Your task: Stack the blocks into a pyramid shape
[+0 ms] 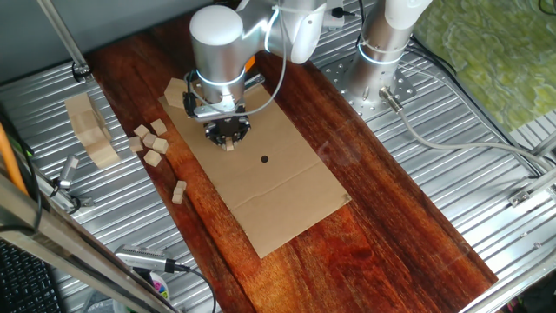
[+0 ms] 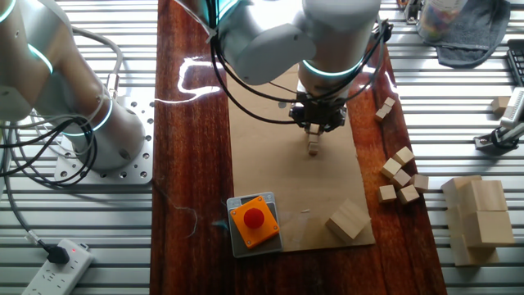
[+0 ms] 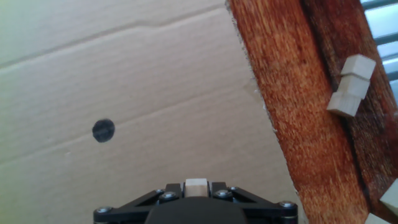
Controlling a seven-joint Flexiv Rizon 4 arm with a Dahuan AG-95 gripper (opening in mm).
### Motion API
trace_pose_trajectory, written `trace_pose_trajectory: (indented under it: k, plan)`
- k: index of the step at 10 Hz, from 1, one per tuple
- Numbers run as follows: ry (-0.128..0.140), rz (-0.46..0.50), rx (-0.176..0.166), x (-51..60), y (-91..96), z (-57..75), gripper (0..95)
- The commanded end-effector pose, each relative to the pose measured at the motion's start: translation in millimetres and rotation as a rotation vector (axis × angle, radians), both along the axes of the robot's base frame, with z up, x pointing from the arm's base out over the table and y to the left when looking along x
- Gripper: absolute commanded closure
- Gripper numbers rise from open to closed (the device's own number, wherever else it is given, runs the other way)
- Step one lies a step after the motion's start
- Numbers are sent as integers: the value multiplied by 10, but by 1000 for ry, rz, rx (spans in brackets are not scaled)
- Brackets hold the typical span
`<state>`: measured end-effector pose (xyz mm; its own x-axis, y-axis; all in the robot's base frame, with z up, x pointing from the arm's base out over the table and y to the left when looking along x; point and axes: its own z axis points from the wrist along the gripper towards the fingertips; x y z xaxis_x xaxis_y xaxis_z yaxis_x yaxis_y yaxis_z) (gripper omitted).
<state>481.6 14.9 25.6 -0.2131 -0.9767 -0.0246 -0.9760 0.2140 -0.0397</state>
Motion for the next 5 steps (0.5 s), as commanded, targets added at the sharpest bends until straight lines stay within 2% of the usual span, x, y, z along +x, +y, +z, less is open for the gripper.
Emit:
trace_pose_trajectory:
  k: [1,5]
  plan:
    - [-1,5,-2,-4,-5,-8,950]
    - [-1,16,-3,-51,-21,-50,950]
